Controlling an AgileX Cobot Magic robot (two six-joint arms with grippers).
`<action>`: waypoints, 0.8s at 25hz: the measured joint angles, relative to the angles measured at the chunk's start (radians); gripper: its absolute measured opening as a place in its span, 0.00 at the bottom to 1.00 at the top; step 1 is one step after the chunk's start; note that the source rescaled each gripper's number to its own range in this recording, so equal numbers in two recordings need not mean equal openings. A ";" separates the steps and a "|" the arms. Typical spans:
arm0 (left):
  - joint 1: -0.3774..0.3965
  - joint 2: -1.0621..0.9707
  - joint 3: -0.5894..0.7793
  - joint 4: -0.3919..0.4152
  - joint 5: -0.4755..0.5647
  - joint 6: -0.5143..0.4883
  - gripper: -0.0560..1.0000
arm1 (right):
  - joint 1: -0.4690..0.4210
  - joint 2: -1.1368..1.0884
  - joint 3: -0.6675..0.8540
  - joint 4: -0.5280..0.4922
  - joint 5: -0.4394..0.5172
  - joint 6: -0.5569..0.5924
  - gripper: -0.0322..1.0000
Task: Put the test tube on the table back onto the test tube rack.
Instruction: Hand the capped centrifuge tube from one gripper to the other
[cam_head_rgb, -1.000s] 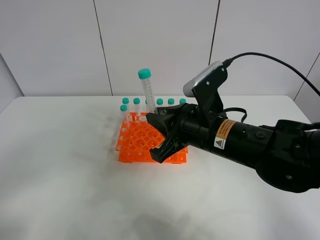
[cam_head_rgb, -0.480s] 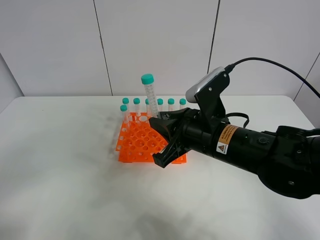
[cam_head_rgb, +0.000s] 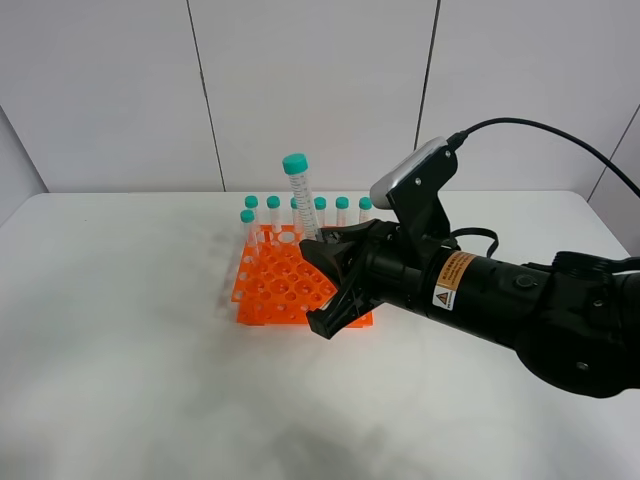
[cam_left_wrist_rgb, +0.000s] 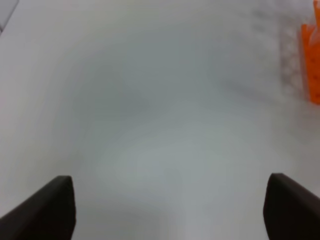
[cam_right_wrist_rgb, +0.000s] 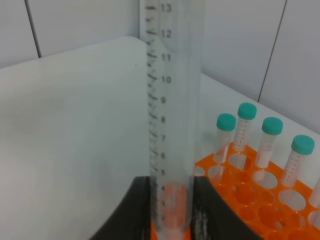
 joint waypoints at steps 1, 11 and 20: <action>-0.014 0.000 0.000 -0.001 -0.002 0.000 0.82 | 0.000 0.000 0.000 0.000 0.000 0.000 0.04; -0.311 0.000 0.000 -0.002 -0.037 0.038 0.82 | 0.000 0.000 0.000 0.000 0.004 0.000 0.04; -0.371 0.037 -0.080 -0.027 -0.098 0.060 0.82 | 0.000 0.000 0.000 0.000 0.051 0.000 0.04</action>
